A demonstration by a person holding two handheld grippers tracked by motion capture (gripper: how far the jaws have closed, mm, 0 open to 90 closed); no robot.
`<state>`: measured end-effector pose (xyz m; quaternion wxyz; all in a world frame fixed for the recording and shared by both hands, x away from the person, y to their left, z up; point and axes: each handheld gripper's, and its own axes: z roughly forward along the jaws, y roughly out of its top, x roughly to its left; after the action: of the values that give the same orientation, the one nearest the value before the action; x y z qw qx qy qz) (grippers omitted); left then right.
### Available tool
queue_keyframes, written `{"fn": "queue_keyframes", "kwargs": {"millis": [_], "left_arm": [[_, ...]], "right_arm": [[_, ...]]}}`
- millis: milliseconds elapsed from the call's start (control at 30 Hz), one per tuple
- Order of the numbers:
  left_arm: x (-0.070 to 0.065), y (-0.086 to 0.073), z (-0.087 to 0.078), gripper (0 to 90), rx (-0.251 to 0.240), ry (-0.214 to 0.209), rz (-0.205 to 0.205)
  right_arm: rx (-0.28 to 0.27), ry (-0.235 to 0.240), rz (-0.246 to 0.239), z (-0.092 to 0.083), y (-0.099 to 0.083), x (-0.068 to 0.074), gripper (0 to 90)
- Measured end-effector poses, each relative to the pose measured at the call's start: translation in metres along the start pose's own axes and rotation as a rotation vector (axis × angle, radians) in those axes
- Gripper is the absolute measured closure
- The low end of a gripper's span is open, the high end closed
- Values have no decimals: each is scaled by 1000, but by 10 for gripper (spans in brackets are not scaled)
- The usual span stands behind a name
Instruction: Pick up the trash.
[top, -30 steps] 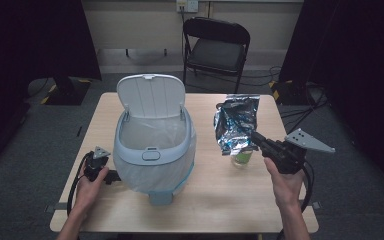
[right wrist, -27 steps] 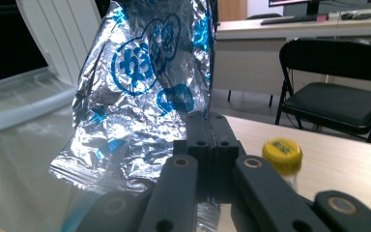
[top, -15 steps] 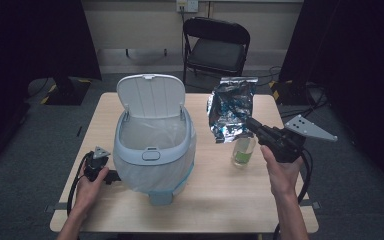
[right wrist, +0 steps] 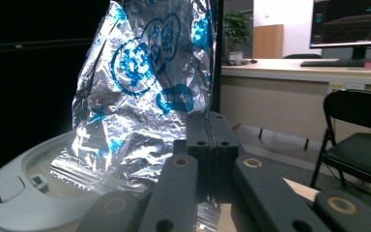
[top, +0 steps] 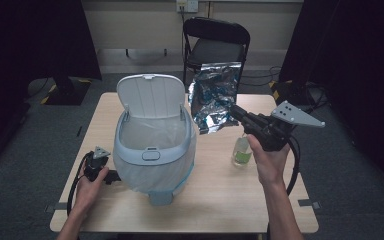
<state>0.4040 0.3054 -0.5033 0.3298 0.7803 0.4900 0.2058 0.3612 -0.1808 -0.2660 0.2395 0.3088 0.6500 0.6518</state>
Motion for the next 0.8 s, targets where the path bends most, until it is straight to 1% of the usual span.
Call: {"fn": "queue_keyframes", "kwargs": {"millis": [233,433,467,500,533,567,800], "left_arm": [[0,0,0,14,0,0,0],[0,0,0,14,0,0,0],[0,0,0,14,0,0,0],[0,0,0,14,0,0,0],[0,0,0,14,0,0,0],[0,0,0,14,0,0,0],[0,0,0,14,0,0,0]], "right_arm": [[-8,55,-15,20,12,13,898],[-10,94,-20,36,21,24,898],[-10,94,-20,36,21,24,898],[-10,106,-25,42,23,27,898],[-10,106,-25,42,23,27,898],[-6,118,-30,48,25,30,897],[16,156,-36,68,30,41,897]]}}
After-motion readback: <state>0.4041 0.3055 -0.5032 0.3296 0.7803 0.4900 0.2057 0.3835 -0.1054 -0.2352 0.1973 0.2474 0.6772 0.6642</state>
